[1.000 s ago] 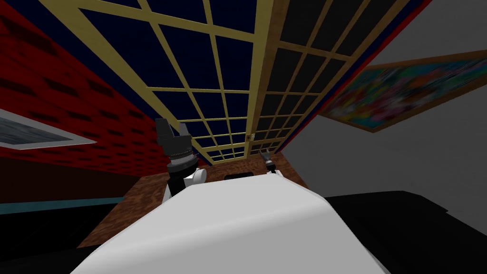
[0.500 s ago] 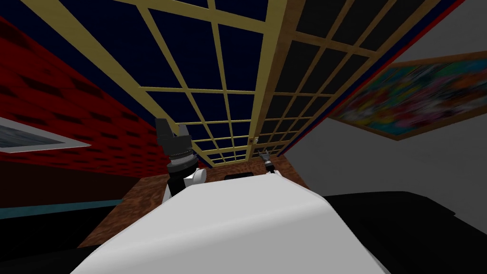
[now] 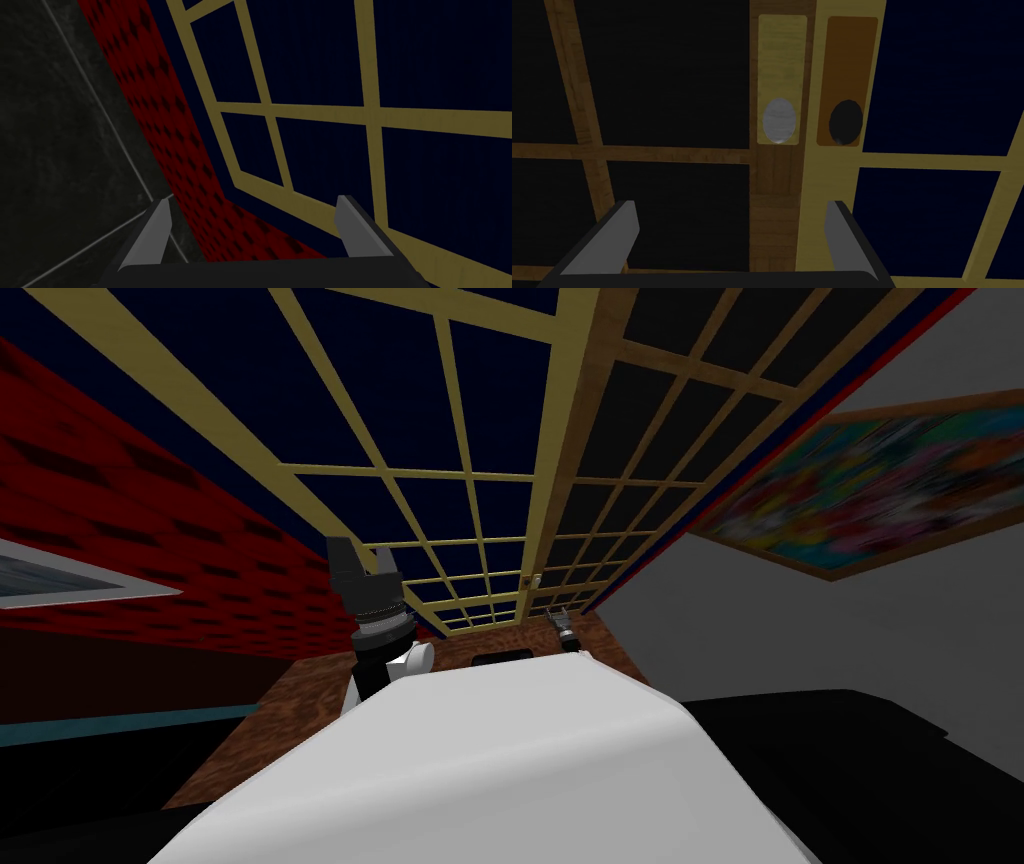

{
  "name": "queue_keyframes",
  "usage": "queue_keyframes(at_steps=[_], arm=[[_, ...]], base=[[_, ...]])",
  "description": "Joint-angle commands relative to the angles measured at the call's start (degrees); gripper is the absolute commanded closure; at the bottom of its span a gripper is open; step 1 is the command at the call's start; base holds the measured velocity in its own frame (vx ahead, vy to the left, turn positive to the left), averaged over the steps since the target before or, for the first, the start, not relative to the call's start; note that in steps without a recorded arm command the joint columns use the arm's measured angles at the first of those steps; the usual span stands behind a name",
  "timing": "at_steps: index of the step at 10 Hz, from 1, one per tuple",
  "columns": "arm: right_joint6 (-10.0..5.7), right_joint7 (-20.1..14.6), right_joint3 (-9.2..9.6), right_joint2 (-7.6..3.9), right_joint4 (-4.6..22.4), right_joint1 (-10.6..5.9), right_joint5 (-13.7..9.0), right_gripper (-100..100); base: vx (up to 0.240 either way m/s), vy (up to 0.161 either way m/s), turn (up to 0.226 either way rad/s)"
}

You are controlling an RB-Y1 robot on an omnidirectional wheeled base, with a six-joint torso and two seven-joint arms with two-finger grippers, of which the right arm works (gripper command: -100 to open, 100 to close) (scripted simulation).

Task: Pull the door open

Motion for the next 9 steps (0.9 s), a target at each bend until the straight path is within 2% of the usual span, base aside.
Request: queue_keyframes(at_steps=[1, 3, 5, 6, 9], arm=[[-0.02, 0.51, -1.20, -0.53, 1.20, 0.77, -0.53, -100], [0.39, 1.08, -2.83, -1.05, 2.09, 2.15, -1.23, -100], [0.39, 1.08, -2.83, -1.05, 2.09, 2.15, -1.23, -100], [0.78, 1.64, -4.34, -1.49, 2.90, 3.30, -1.90, -100], [1.38, 2.54, -6.66, -2.11, 4.11, 4.87, -2.95, -100]], base=[[-0.172, -0.055, -0.014], [-0.205, -0.067, -0.013], [-0.082, -0.020, -0.002], [-0.084, -0.022, 0.007], [-0.154, -0.057, 0.012]])
